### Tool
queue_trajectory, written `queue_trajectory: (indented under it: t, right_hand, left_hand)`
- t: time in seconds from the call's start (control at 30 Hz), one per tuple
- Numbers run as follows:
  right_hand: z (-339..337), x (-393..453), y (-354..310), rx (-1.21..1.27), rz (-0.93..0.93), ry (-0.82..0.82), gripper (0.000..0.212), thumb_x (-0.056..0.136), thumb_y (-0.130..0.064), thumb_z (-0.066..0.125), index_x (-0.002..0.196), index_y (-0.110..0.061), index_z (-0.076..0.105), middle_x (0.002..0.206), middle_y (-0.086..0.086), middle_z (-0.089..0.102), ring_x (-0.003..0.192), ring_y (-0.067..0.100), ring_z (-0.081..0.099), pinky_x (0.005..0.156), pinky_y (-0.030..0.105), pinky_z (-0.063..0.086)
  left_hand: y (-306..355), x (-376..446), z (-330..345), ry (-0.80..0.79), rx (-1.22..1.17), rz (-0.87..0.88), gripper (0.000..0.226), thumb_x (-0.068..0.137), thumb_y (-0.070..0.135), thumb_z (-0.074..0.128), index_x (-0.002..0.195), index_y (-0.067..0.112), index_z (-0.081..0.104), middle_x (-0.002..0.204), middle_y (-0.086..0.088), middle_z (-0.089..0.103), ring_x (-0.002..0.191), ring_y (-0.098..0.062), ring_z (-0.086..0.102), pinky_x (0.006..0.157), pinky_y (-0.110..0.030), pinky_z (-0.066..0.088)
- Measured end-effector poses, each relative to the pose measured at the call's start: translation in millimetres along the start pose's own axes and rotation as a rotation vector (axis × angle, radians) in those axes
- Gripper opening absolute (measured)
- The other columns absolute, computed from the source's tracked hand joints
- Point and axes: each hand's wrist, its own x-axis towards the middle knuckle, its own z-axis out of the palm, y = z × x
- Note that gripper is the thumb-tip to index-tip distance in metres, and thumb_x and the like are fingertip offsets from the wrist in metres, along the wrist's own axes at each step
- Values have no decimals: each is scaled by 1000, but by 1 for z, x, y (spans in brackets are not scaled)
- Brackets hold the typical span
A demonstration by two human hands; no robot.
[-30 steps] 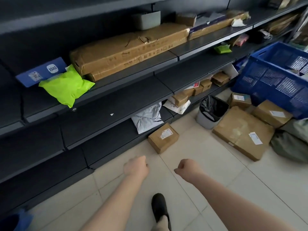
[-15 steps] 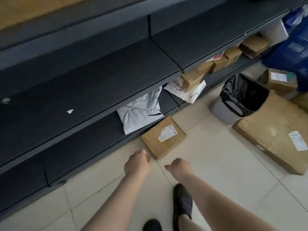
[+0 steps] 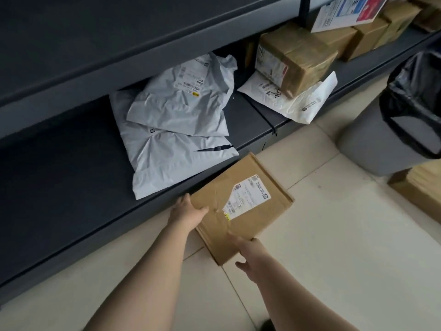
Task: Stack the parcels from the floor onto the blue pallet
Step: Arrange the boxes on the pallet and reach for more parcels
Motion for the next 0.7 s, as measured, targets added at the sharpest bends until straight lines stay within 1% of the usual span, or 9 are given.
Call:
queue_trajectory:
  t: [0.07, 0.17, 0.2, 0.27, 0.33, 0.4, 0.5, 0.63, 0.7]
  right_hand:
    - [-8, 0, 6, 83, -13, -38, 66, 77, -33, 76, 130, -17, 41, 124, -2, 52, 111, 16, 44, 99, 45, 43]
    - [-24, -25, 18, 91, -37, 5, 58, 76, -23, 77, 123, -23, 43, 112, -5, 58, 109, 19, 52, 98, 50, 46]
    - [-28, -39, 21, 85, -41, 21, 53, 76, -20, 77, 119, -25, 46, 109, -5, 60, 104, 19, 56, 92, 46, 50]
    - [-32, -79, 24, 74, -64, 41, 40, 77, -13, 75, 107, -25, 51, 102, -3, 64, 89, 17, 61, 70, 34, 52]
    - [-30, -126, 25, 19, -108, 41, 37, 75, -7, 76, 102, -23, 55, 96, -3, 66, 81, 16, 64, 62, 29, 49]
    - [-23, -177, 25, -65, -152, 30, 48, 73, -5, 77, 115, -18, 56, 103, 1, 67, 89, 21, 65, 73, 34, 53]
    - [-4, -262, 22, -169, -218, -10, 65, 75, -5, 76, 133, -15, 48, 115, 5, 63, 100, 27, 63, 87, 39, 53]
    - [40, -391, 18, -448, -374, -131, 70, 75, -13, 76, 137, -21, 44, 101, -9, 57, 91, 16, 58, 78, 26, 46]
    - [64, -447, 17, -571, -483, -237, 63, 74, -17, 76, 129, -28, 47, 91, -21, 56, 83, 6, 59, 73, 22, 46]
  left_hand:
    - [-5, -1, 5, -15, 23, -34, 79, 82, 56, 57, 147, 18, 30, 154, -5, 23, 137, -31, 31, 105, -44, 37]
    - [-18, -42, 11, -1, -60, -39, 67, 76, 52, 66, 133, 19, 49, 137, -7, 44, 126, -28, 43, 100, -40, 44]
    - [-23, -63, 10, 3, -153, -31, 63, 76, 47, 68, 129, 18, 52, 131, -7, 49, 121, -27, 48, 98, -39, 46]
    - [-31, -115, 0, 28, -366, -34, 50, 77, 39, 71, 118, 15, 58, 118, -7, 60, 107, -26, 59, 89, -38, 50]
    - [-38, -171, -20, 82, -522, -79, 40, 78, 38, 70, 110, 16, 60, 107, -4, 64, 95, -23, 62, 82, -36, 52]
    - [-45, -226, -47, 169, -611, -158, 38, 78, 38, 69, 108, 18, 59, 106, -2, 63, 93, -22, 61, 79, -34, 50]
    - [-58, -309, -98, 308, -721, -256, 35, 77, 36, 70, 105, 18, 59, 105, -2, 62, 93, -24, 61, 80, -34, 49]
    - [-93, -433, -171, 526, -906, -372, 31, 77, 25, 72, 104, 12, 61, 98, -5, 64, 84, -22, 60, 71, -31, 46]
    - [-111, -491, -201, 650, -1005, -449, 30, 78, 22, 71, 104, 11, 62, 89, 1, 63, 79, -18, 59, 64, -27, 44]
